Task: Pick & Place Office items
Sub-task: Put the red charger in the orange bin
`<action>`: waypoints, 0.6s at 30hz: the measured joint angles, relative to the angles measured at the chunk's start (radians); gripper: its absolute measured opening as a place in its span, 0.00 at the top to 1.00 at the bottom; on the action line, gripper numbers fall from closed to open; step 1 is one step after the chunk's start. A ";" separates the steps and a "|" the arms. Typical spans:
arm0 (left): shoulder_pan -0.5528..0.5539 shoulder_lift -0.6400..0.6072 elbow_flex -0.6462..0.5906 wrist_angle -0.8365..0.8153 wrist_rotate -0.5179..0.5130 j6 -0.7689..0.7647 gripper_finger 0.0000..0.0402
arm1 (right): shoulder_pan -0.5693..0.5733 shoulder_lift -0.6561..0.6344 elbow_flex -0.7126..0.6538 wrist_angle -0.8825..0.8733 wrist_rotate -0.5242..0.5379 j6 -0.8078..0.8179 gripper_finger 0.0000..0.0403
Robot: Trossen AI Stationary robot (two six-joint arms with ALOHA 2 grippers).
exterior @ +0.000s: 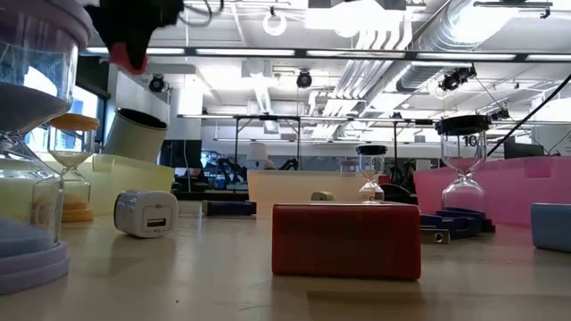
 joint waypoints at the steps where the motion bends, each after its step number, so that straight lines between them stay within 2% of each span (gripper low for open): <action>1: 0.037 0.002 -0.013 0.001 0.017 0.041 0.65 | -0.010 0.001 0.000 -0.005 0.000 0.000 0.46; 8: 0.255 0.001 -0.154 0.024 0.114 0.363 0.65 | -0.040 0.001 0.000 -0.014 0.000 0.002 0.53; 10: 0.270 0.000 -0.193 0.064 0.147 0.477 0.65 | -0.041 0.001 0.000 -0.020 0.000 0.001 0.55; 14: 0.268 0.000 -0.262 0.135 0.120 0.637 0.65 | -0.040 0.001 0.000 -0.020 0.000 -0.006 0.59; 18: 0.274 0.001 -0.323 0.246 0.109 0.726 0.65 | -0.040 0.001 0.000 -0.020 0.000 -0.008 0.61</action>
